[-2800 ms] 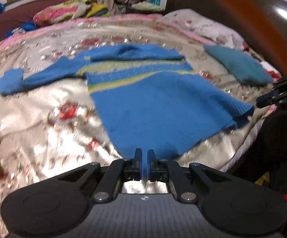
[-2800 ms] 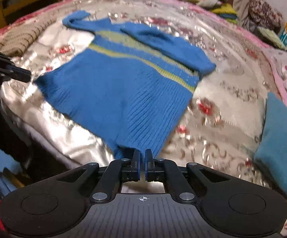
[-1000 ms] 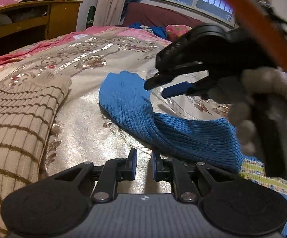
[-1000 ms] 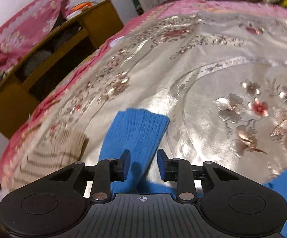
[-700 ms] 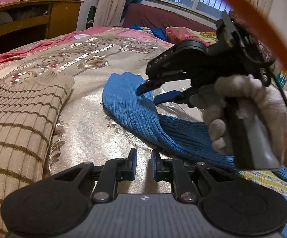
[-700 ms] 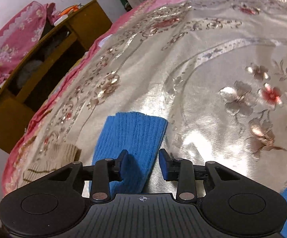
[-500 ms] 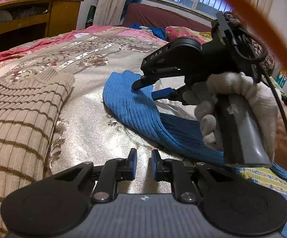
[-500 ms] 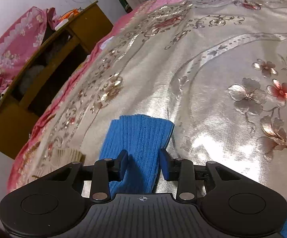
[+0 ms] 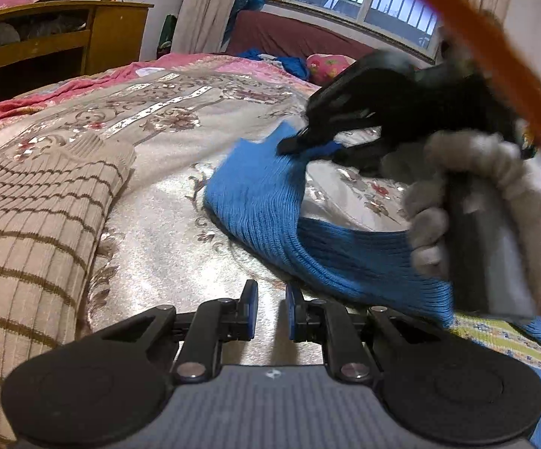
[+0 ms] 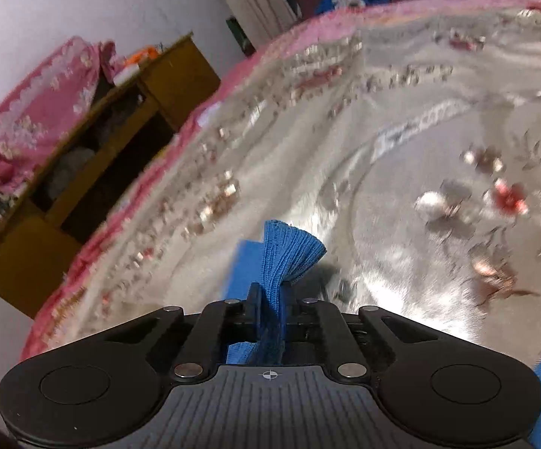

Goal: Fold small clothes
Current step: 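Carry the sleeve over the folded body and open the right gripper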

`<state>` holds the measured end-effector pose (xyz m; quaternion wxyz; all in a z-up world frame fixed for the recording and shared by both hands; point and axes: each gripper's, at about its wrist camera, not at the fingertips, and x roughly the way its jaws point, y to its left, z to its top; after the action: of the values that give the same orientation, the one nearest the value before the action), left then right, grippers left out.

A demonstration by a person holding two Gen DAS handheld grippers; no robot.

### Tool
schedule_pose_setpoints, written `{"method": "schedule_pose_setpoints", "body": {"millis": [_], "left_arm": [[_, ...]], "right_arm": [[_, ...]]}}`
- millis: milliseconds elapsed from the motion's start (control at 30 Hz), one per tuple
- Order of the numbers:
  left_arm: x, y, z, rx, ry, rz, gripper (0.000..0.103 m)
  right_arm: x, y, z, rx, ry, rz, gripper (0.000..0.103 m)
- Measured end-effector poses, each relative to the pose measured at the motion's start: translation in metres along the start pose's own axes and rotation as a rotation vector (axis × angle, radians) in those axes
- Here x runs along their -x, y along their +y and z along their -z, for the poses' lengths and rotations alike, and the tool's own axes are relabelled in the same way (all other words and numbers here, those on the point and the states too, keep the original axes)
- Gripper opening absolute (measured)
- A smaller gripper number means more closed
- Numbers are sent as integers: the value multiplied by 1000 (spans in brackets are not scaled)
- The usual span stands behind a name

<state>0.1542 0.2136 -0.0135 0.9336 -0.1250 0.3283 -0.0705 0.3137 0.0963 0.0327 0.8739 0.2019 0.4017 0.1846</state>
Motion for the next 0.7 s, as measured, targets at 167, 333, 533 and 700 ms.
{"method": "schedule_pose_setpoints", "body": {"millis": [167, 333, 533, 700], "left_arm": [[2, -10, 1, -32, -19, 12, 22], [3, -21, 4, -64, -23, 27, 23], [9, -40, 9, -115, -36, 57, 29], [15, -62, 16, -163, -35, 88, 29]], "right_arm": [[60, -12, -10, -24, -102, -10, 9], [134, -37, -13, -51, -199, 29, 8], [216, -82, -5, -96, -301, 111, 8], [281, -126, 16, -142, -389, 191, 8]]}}
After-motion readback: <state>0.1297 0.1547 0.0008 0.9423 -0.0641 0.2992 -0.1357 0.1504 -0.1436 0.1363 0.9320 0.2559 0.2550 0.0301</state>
